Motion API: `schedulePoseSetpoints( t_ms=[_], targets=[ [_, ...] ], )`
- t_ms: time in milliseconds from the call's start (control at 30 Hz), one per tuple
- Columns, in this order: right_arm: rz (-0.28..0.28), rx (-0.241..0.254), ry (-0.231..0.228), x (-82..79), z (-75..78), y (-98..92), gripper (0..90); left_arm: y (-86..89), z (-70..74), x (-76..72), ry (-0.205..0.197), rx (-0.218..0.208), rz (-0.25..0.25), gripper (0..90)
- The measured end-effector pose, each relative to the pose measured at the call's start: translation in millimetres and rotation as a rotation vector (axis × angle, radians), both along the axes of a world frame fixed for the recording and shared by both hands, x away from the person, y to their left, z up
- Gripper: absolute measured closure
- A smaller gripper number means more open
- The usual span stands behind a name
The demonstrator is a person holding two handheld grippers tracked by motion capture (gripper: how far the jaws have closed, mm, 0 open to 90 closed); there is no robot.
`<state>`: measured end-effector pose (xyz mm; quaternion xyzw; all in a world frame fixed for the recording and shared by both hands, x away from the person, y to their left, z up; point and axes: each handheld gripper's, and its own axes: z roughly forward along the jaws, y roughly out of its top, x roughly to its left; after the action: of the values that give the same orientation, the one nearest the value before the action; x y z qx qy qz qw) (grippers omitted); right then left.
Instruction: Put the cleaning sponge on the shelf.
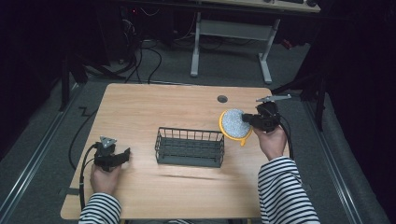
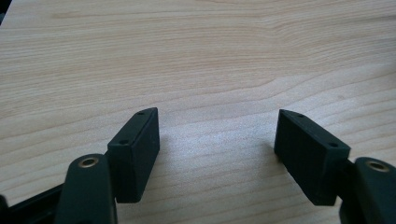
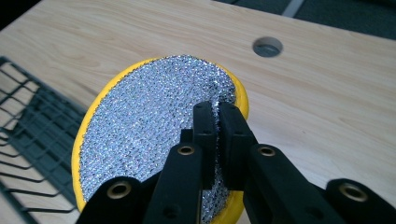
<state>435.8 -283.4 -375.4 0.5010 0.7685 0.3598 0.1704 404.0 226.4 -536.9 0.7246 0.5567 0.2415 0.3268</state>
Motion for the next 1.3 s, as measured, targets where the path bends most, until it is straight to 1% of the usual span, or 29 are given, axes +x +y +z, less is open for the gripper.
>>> schedulePoseSetpoints(
  t_ms=[33, 67, 133, 333, 367, 400, 433, 467, 500, 567, 600, 633, 700, 767, 800, 833, 867, 967, 1100, 1133, 1200, 1300],
  targets=[
    [0.0, 0.0, 0.0, 0.0, 0.0, 0.0, 86.7, 0.0, 0.0, 0.0, 0.0, 0.0, 0.0, 31.7],
    [0.026, -0.003, -0.006, -0.7, 3.7, 8.6, 86.7, 0.0, 0.0, 0.0, 0.0, 0.0, 0.0, 31.7],
    [0.05, -0.012, -0.009, -0.4, 6.2, 17.0, 86.7, 0.0, 0.0, 0.0, 0.0, 0.0, 0.0, 31.7],
    [0.094, -0.004, -0.013, 1.8, 6.5, 36.0, 86.6, 0.0, 0.0, 0.0, 0.0, 0.0, 0.0, 31.7],
    [0.104, 0.0, -0.013, 2.1, 5.8, 39.6, 86.6, 0.0, 0.0, 0.0, 0.0, 0.0, 0.0, 31.7],
    [0.124, -0.002, -0.008, 2.9, 3.8, 47.1, 86.6, 0.0, 0.0, 0.0, 0.0, 0.001, 0.0, 31.7],
    [0.124, -0.002, -0.008, 2.9, 3.8, 47.1, 86.6, -0.1, 0.0, 0.0, 0.0, 0.0, 0.0, 31.7],
    [0.135, 0.0, -0.004, 3.7, 2.2, 51.0, 86.5, -0.1, 0.0, -0.1, 0.0, 0.001, 0.0, 31.6],
    [0.16, -0.002, 0.0, 5.3, -0.9, 58.4, 86.5, -0.1, 0.0, 0.0, 0.0, 0.0, 0.0, 31.6],
    [0.168, -0.002, 0.003, 5.7, -2.4, 62.1, 86.5, -0.1, 0.0, 0.0, 0.0, 0.0, 0.0, 31.6],
    [0.185, -0.002, 0.007, 6.8, -5.8, 69.0, 86.5, 0.0, 0.0, 0.0, 0.0, 0.0, 0.0, 31.6],
    [0.185, -0.002, 0.007, 6.8, -5.8, 69.0, 86.5, 0.0, 0.0, 0.0, 0.0, 0.0, 0.0, 31.6],
    [0.208, -0.005, 0.013, 8.9, -11.2, 78.3, 86.4, 0.0, 0.0, 0.0, 0.0, 0.0, 0.0, 31.6],
    [0.214, -0.004, 0.018, 9.2, -12.6, 81.0, 86.3, 0.0, 0.0, 0.0, 0.0, 0.0, 0.0, 31.6],
    [0.23, -0.009, 0.016, 9.6, -15.2, 86.1, 86.3, 0.0, 0.0, 0.0, 0.0, 0.0, 0.0, 31.6],
    [0.23, -0.009, 0.016, 9.6, -15.2, 86.1, 86.3, 0.0, 0.0, 0.0, 0.0, 0.0, 0.0, 31.7],
    [0.243, -0.012, 0.015, 9.6, -17.3, 90.2, 86.3, -0.1, 0.0, 0.0, 0.0, 0.0, 0.0, 31.6],
    [0.263, -0.021, 0.011, 9.3, -20.8, 94.9, 86.2, -0.1, 0.0, 0.0, 0.0, 0.002, 0.0, 31.6],
    [0.273, -0.028, 0.011, 8.5, -24.4, 98.4, 86.2, -0.1, 0.0, 0.0, 0.0, 0.002, 0.0, 31.6],
    [0.277, -0.017, 0.014, 7.9, -26.8, 99.3, 86.1, -0.2, 0.0, 0.0, 0.0, 0.002, 0.001, 31.6],
    [0.285, -0.012, 0.014, 8.0, -29.8, 99.3, 86.1, -0.2, 0.0, 0.0, 0.0, 0.002, 0.001, 31.6],
    [0.287, -0.011, 0.011, 7.1, -30.2, 98.3, 86.1, -0.2, 0.0, 0.0, 0.0, 0.002, 0.001, 31.6]
  ],
)
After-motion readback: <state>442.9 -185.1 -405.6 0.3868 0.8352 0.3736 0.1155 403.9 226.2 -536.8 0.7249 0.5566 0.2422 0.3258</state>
